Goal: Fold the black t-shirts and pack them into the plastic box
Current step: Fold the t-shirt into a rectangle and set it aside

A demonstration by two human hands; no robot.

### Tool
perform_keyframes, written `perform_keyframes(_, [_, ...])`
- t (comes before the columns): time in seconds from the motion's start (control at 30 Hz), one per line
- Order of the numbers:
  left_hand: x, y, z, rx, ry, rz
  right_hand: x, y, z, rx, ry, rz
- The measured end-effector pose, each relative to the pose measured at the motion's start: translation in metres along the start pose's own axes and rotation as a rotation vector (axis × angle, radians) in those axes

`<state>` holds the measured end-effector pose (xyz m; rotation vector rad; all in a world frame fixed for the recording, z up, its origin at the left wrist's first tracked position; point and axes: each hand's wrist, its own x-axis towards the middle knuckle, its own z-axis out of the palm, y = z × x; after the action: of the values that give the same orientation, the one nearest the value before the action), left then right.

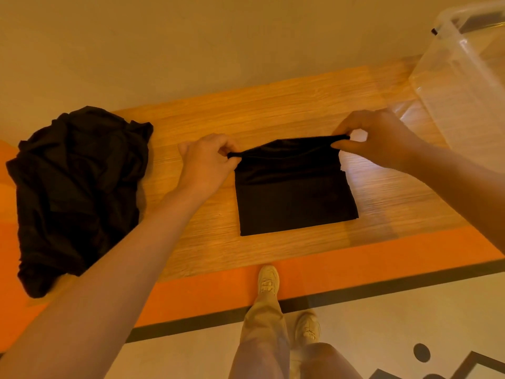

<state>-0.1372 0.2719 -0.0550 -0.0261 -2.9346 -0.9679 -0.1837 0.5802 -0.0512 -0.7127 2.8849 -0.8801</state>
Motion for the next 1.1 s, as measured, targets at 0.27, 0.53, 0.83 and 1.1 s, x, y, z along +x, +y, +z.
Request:
perform_keyframes(0.27, [-0.068,-0.024,0.006,0.054,0.028,0.252,-0.071,-0.002,0.021,-0.144,0.073,-0.27])
perform_keyframes(0.53, [-0.104,-0.03,0.027,0.157,-0.005,0.377,-0.108,0.009,0.043,-0.201,0.055,-0.293])
perform_keyframes(0.83, [-0.121,-0.034,0.037,0.257,0.001,0.454,-0.121,0.009,0.05,-0.222,0.066,-0.279])
perform_keyframes(1.1, [-0.085,0.016,0.063,0.209,0.063,0.27,-0.085,-0.026,0.078,-0.197,0.163,-0.133])
